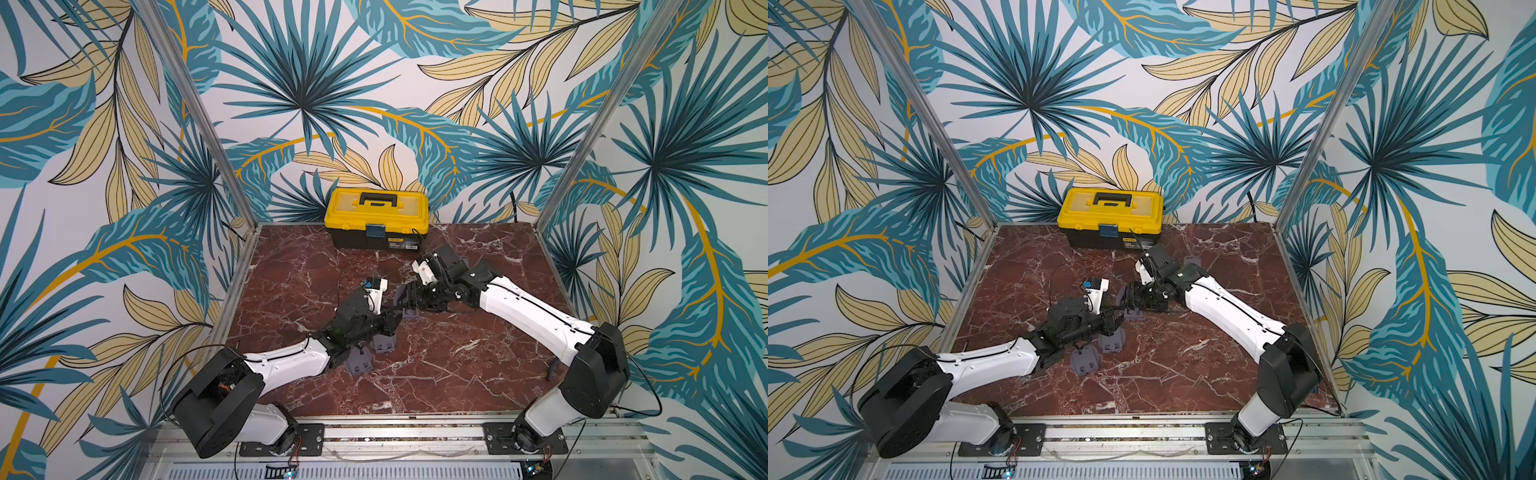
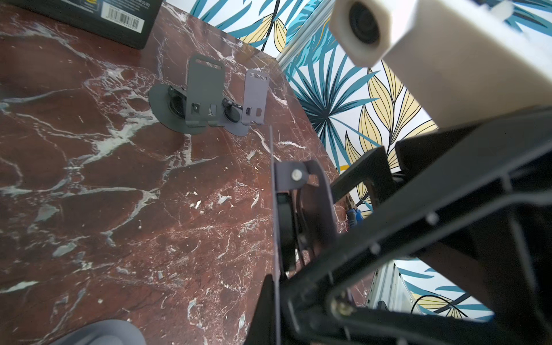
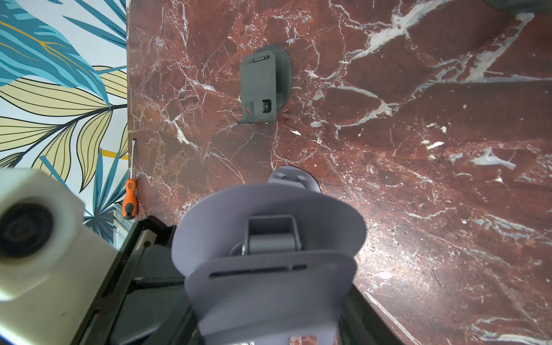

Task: Open the phone stand

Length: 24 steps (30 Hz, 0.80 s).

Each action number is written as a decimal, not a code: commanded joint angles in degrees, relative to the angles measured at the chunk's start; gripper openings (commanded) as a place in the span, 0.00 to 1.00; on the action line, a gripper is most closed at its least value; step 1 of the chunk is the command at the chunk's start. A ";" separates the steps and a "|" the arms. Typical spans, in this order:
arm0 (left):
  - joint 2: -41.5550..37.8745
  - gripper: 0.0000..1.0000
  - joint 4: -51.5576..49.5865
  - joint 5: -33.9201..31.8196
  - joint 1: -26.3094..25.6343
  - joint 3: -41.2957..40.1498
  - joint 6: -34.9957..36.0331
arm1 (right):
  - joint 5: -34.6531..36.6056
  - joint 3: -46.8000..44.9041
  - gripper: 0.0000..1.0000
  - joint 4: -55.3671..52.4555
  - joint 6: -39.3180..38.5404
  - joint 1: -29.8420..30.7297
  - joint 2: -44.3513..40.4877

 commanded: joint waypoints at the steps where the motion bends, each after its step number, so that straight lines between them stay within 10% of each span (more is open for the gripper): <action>1: -0.45 0.00 2.89 -1.88 0.69 0.27 1.96 | -2.13 -1.92 0.39 -1.12 0.52 0.14 -2.19; 24: -2.11 0.00 2.76 -2.92 5.54 -6.78 2.78 | -5.86 -0.36 0.37 -9.48 -3.89 -1.90 -4.26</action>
